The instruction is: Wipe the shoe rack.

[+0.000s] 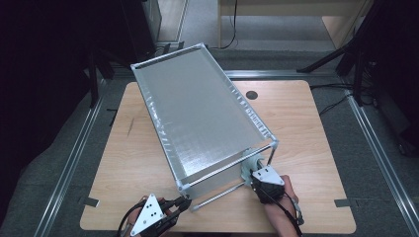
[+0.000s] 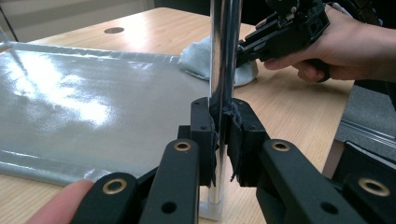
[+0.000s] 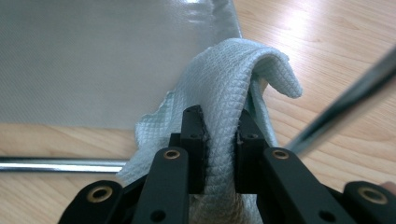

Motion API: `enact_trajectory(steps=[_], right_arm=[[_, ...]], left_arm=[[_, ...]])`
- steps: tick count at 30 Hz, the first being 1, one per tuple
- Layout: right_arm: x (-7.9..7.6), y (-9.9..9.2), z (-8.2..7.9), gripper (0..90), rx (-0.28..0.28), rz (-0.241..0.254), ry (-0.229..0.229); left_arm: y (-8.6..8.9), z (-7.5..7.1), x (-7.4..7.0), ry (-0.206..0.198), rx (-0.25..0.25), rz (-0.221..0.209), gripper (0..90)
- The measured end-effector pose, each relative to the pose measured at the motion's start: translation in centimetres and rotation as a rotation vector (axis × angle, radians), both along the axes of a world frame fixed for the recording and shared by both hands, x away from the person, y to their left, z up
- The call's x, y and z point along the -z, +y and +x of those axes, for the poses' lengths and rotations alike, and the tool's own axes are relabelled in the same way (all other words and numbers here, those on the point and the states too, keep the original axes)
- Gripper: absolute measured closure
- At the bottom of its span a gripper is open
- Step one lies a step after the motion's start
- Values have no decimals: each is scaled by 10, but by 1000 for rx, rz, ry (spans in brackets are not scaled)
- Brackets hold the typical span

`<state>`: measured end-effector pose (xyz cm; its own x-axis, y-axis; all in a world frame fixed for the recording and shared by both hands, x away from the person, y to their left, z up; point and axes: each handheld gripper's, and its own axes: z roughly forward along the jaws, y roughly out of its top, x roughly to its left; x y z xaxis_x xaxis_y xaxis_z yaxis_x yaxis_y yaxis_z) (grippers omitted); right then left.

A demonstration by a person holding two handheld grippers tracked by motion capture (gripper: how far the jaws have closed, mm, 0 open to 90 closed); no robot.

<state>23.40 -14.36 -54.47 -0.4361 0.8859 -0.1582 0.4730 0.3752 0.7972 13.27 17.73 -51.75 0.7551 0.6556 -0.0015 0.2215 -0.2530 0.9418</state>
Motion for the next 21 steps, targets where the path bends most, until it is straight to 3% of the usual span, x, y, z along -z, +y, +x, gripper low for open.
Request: enact_trajectory(steps=[6, 14, 16, 18, 21], right_arm=[[1, 23, -2, 796, -73, 70, 44], [5, 86, -26, 794, -299, 79, 81], [6, 99, -34, 793, -361, 106, 103], [7, 108, -40, 792, -419, 148, 129], [7, 106, -39, 790, -429, 129, 126]], left_arm=[[-2, 0, 0, 1, -10, -5, 820], [-7, -1, 1, -1, -18, -7, 821], [-7, -1, 1, -1, -20, -9, 821], [-7, -2, 1, -1, -21, -9, 821], [-7, -2, 1, -1, -22, -8, 821]])
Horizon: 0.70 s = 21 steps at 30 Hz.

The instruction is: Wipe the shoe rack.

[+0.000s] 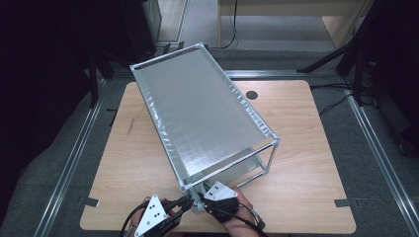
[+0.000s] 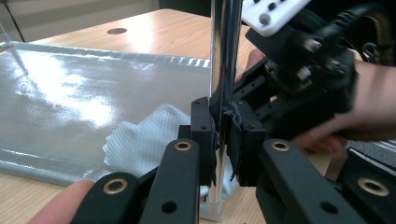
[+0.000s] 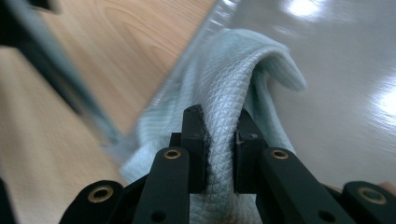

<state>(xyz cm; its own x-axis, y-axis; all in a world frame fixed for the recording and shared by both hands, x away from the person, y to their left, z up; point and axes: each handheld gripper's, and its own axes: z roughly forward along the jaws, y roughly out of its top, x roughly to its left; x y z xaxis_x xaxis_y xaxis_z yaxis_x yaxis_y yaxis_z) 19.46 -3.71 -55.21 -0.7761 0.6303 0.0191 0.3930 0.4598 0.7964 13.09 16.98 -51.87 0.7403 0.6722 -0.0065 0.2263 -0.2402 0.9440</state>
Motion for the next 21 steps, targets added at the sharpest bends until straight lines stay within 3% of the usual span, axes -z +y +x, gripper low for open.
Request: enact_trajectory(steps=[3, 5, 11, 15, 19, 21], right_arm=[[2, -13, 11, 789, 57, -39, -12], [2, -26, 22, 789, 98, -29, 3], [-2, -71, 47, 788, 291, -132, -77], [0, -93, 56, 787, 409, -159, -116], [1, -93, 55, 791, 428, -131, -95], [0, -84, 50, 791, 393, -110, -69]], left_arm=[[0, 0, 0, 0, 0, 1, 821], [0, 0, 0, 0, 0, 0, 821], [0, 0, 1, -5, -2, -1, 820], [0, 0, 1, -5, -1, -2, 820], [-1, 0, 1, -4, -5, -3, 820], [-1, 0, 1, -4, -7, -4, 821]])
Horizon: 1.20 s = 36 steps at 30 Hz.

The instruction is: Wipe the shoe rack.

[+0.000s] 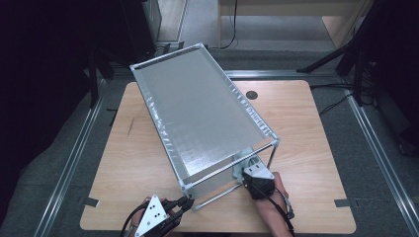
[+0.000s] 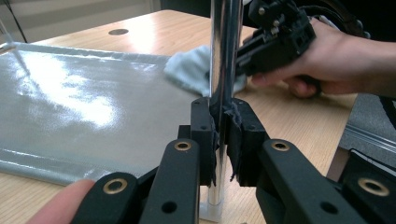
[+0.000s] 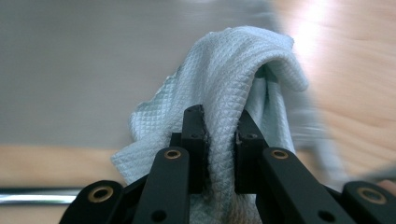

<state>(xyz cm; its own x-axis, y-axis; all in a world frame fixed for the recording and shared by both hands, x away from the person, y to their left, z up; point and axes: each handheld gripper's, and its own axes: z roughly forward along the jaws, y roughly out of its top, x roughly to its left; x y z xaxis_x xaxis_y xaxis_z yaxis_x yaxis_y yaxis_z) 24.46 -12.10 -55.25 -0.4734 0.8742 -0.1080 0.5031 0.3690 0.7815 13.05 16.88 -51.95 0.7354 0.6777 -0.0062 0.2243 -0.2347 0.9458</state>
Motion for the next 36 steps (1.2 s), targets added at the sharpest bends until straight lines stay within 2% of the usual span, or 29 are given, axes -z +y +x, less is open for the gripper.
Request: enact_trajectory(steps=[2, 4, 6, 8, 10, 11, 13, 17, 23, 27, 29, 31, 36], right_arm=[[0, 14, -9, 791, -56, 12, 14], [0, 33, -20, 790, -141, 26, 32], [2, 55, -34, 789, -216, 36, 32], [4, 77, -49, 788, -313, 15, 15], [4, 88, -58, 788, -351, -1, 0], [4, 90, -59, 785, -350, -19, -10], [4, 85, -54, 777, -373, -12, -2], [2, 63, -39, 777, -300, -55, -13], [-2, 7, -11, 779, -81, -68, -13], [-2, -20, -2, 778, 34, -84, -63], [-1, -20, -3, 783, 46, -72, -64], [0, -14, -6, 785, 52, -95, -73], [-1, 8, -22, 787, -50, -52, -41]], left_arm=[[0, 0, 0, 0, 0, 0, 821], [-1, 0, 0, -2, -4, -2, 820], [-1, 0, 0, -3, -4, -1, 821], [0, 0, 1, -3, -4, -2, 821], [0, -1, 1, -4, 0, -1, 821], [0, -1, 1, -3, 0, -2, 821], [0, -1, 1, -4, 0, -1, 821], [0, -1, 1, -4, -2, -1, 820], [0, -1, 1, -5, -1, -2, 821], [0, -1, 1, -5, 0, -1, 820], [-1, -1, 1, -5, -6, -2, 820], [-1, -1, 1, -5, -12, -3, 820], [-1, -1, 1, -2, -18, -8, 821]])
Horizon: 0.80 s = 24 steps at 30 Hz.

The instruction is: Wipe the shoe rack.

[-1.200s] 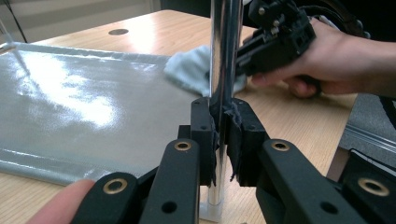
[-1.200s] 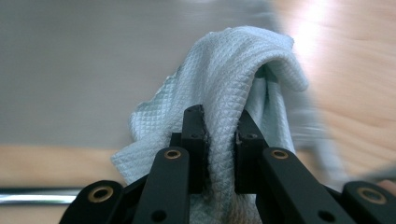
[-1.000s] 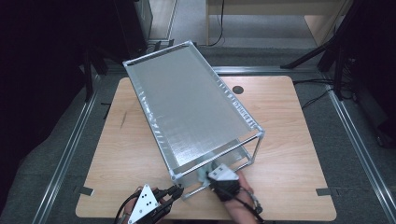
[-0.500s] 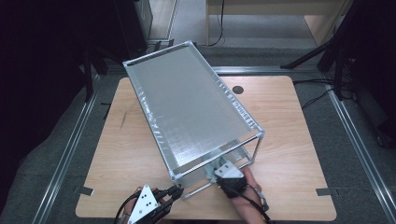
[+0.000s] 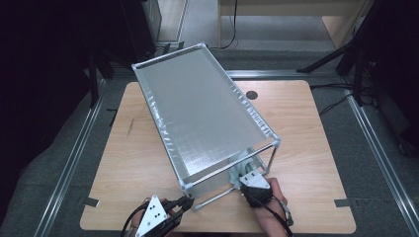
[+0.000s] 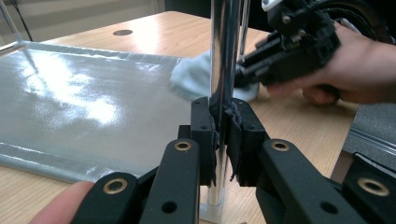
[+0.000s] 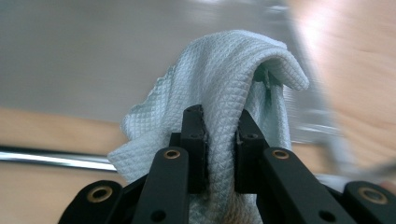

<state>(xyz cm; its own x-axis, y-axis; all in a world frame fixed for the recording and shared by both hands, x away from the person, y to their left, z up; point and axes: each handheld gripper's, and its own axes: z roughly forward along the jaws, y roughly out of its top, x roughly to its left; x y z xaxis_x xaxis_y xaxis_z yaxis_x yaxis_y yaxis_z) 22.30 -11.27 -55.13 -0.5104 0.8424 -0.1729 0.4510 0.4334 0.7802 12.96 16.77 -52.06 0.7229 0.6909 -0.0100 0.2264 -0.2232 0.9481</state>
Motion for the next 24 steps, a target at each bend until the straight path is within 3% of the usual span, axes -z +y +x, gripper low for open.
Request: enact_trajectory(steps=[3, 7, 9, 11, 14, 18, 20, 24], right_arm=[[0, 21, -14, 785, -71, 37, 25], [-1, 51, -39, 779, -231, 100, 36], [-2, 65, -51, 777, -301, 95, 30], [-3, 69, -55, 777, -338, 88, 38], [-3, 63, -54, 776, -352, 76, 40], [-4, 40, -43, 770, -316, 53, 60], [-6, 27, -37, 770, -286, 40, 70], [-8, -10, -16, 769, -156, 45, 94]], left_arm=[[-1, 0, 0, -2, -1, 1, 821], [-1, 0, 0, -1, 5, -1, 821], [-1, 0, 0, -1, 6, 1, 821], [-1, 1, 0, -1, 7, 0, 821], [-2, 1, 0, -2, 7, 1, 820], [-2, 1, 0, -2, 3, 4, 820], [-2, 0, 0, -2, 0, 6, 820], [-2, 0, 0, -2, 2, 6, 820]])
